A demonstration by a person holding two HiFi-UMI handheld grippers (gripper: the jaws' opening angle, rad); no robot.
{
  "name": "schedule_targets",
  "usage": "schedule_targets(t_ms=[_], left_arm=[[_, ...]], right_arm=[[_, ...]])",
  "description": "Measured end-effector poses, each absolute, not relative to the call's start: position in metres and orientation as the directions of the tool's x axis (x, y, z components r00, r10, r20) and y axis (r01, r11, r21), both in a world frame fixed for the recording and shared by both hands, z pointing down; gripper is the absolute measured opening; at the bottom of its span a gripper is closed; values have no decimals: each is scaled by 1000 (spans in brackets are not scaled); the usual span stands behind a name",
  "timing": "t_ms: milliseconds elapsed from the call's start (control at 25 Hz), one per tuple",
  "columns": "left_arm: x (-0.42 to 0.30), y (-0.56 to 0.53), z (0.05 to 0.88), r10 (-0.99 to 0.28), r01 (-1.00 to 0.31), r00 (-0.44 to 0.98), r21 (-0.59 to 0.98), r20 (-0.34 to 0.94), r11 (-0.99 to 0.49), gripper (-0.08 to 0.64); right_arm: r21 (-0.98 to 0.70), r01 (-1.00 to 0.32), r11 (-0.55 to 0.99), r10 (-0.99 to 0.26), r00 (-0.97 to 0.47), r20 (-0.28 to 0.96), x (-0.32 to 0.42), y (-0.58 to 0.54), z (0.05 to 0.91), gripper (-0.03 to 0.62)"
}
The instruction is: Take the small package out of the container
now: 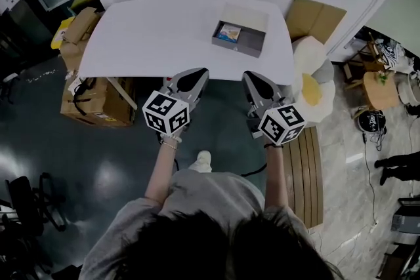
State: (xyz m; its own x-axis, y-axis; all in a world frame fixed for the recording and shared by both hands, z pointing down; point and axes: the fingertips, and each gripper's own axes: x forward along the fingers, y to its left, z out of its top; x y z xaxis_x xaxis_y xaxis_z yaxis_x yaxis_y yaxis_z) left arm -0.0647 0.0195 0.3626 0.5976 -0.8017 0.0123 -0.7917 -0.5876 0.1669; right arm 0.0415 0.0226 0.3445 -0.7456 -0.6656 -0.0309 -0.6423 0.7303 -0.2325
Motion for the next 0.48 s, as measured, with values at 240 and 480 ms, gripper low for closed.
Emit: schedule_targets(t_ms=[240,480], left_arm=[[-66,-20,367,-777,-768,629,170,24,-617,-8],[-68,-51,373,-752,-745,658,174,32,-644,-6]], right_arm=[[-258,-659,707,-686,-728,-21,37,-13,353,9],[-269,-679,683,-707,-707,-14,34,-42,359,9]])
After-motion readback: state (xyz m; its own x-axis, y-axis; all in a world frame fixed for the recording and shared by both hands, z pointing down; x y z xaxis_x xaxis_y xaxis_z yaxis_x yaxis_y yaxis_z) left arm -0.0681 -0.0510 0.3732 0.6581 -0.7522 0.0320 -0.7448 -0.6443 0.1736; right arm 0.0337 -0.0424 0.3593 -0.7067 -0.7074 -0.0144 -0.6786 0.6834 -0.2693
